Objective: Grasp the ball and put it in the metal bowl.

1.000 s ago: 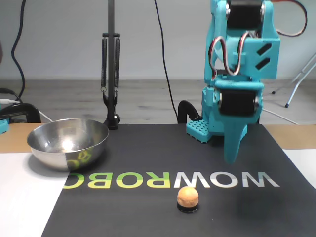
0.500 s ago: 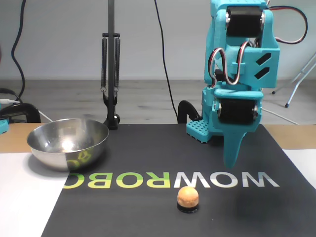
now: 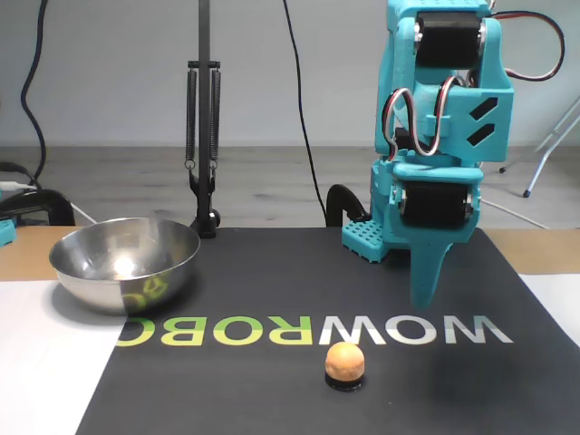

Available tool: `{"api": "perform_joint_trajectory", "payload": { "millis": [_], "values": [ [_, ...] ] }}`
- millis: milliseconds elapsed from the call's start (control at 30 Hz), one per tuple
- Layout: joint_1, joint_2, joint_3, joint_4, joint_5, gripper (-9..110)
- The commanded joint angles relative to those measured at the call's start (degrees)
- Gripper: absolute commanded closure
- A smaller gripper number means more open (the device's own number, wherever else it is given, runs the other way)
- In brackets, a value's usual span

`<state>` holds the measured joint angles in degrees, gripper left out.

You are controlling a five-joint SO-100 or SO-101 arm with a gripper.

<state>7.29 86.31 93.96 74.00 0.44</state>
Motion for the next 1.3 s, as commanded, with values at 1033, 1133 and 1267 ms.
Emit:
{"api": "perform_joint_trajectory", "payload": {
  "millis": [1033, 1133, 1267],
  "values": [
    [3.4, -2.5, 6.3, -9.6, -0.3, 101],
    [4.7, -1.8, 5.7, -9.6, -0.3, 101],
    [5.6, 0.5, 5.6, -9.2, -0.3, 101]
  ]
}}
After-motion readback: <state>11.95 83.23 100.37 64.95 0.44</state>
